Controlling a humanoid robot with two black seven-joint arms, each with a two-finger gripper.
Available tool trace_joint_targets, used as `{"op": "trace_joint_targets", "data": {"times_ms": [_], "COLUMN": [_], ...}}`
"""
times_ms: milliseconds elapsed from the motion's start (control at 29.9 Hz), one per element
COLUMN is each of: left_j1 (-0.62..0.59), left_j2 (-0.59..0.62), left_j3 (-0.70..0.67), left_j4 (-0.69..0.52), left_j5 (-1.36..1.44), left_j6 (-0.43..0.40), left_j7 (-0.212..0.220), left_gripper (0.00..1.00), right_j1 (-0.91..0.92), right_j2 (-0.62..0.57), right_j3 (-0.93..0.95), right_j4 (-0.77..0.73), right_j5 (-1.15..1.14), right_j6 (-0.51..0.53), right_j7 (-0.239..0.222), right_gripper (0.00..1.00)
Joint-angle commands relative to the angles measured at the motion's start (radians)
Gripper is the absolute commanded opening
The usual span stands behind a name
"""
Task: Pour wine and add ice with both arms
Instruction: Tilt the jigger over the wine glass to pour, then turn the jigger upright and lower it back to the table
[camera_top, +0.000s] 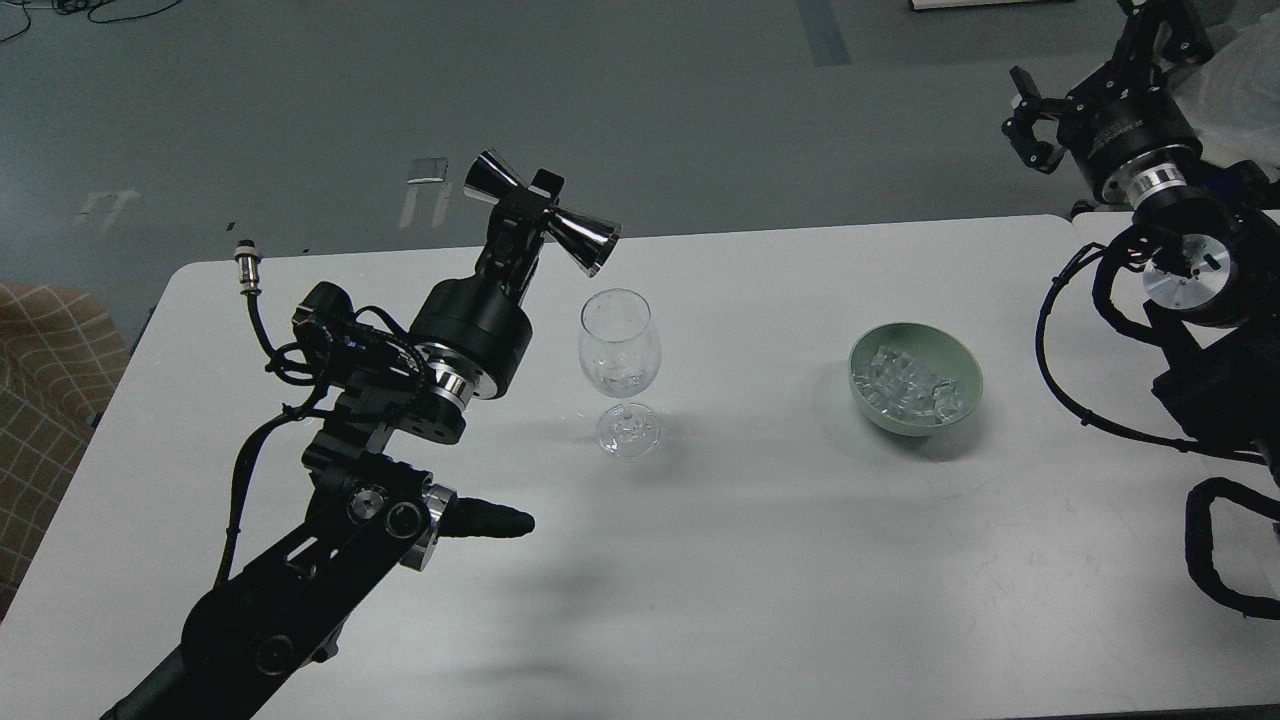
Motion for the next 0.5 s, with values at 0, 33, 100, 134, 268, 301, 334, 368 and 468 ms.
{"op": "trace_joint_targets", "data": {"times_ms": [0,33,100,134,268,301,334,368,468], "left_j1": [-0.001,-0.001,-0.002,-0.002,-0.002,-0.002,-0.002,-0.001,-0.001], "left_j2": [0.0,0.0,0.002,0.0,0.002,0.002,0.002,0.002,0.0], "left_j3": [0.001,0.001,0.0,0.001,0.001,0.001,0.0,0.0,0.0], "left_j4": [0.0,0.0,0.0,0.0,0.0,0.0,0.0,0.0,0.0], "left_j5": [0.004,0.004,0.004,0.004,0.013,0.022,0.044,0.061,0.067], "left_j6": [0.0,0.0,0.0,0.0,0.002,0.0,0.0,0.0,0.0], "left_j7": [-0.001,-0.001,-0.001,-0.001,-0.001,-0.001,-0.001,-0.001,-0.001], "left_gripper": [0.0,0.0,0.0,0.0,0.0,0.0,0.0,0.0,0.0], "right_j1": [0.0,0.0,0.0,0.0,-0.002,-0.002,-0.002,-0.002,-0.002], "right_j2": [-0.001,-0.001,-0.003,-0.001,-0.001,-0.001,-0.001,-0.003,-0.003], "right_j3": [0.001,0.001,0.0,0.0,0.001,0.001,0.001,0.001,0.0], "right_j4": [0.0,0.002,0.002,0.002,0.003,0.003,0.003,0.003,0.003], "right_j5": [0.0,0.0,0.0,0.0,0.0,0.0,0.0,0.0,0.0], "right_j6": [0.001,0.002,0.0,0.001,0.001,0.0,0.001,0.002,0.002], "right_j7": [0.0,0.0,0.0,0.0,0.0,0.0,0.0,0.0,0.0], "right_gripper": [1.0,1.0,1.0,1.0,1.0,1.0,1.0,1.0,1.0]}}
